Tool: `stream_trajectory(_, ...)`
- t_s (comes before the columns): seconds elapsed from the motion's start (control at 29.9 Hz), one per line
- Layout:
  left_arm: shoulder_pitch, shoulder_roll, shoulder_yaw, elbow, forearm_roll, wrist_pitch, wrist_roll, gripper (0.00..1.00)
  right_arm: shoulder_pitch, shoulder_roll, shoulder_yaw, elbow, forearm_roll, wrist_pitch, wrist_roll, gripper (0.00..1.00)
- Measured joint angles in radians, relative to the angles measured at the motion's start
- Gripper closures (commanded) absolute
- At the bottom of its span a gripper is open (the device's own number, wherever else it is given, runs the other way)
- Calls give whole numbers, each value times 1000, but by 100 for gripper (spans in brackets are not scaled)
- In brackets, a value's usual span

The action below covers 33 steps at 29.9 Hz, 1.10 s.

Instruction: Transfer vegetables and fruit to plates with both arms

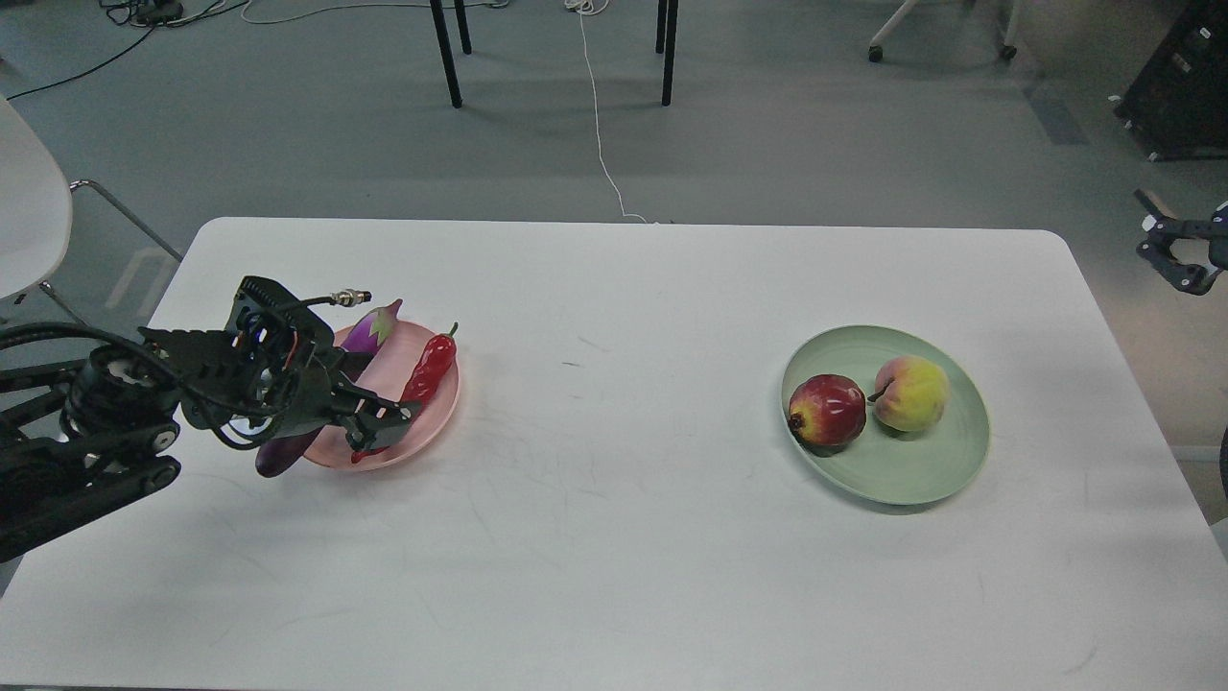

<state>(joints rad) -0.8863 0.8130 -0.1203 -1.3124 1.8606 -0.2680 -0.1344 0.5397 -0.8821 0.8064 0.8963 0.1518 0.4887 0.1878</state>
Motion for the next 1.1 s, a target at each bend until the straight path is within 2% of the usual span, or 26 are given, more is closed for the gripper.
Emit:
stream_trajectory(0.27,0,-9,-332,34,-630,-8,-3,2,25,6,16,-33,-4,0,2,1)
stream_trajectory(0.5,-1,-143,-437,225,-1216,-6,-7,2,90,83,35,-155,-2,0,6,1)
stream_trajectory(0.7,-2,-287,-510,395,-1511,-16,-10,2,122,149,53,-208,2,0,6,1)
stream_trajectory(0.9,4,-406,-607,542,-1768,-128,-10,2,130,225,64,-208,5,0,6,1)
stream_trajectory(1.1,7,-497,-671,665,-2000,-164,-8,2,132,355,120,-211,5,0,-6,1)
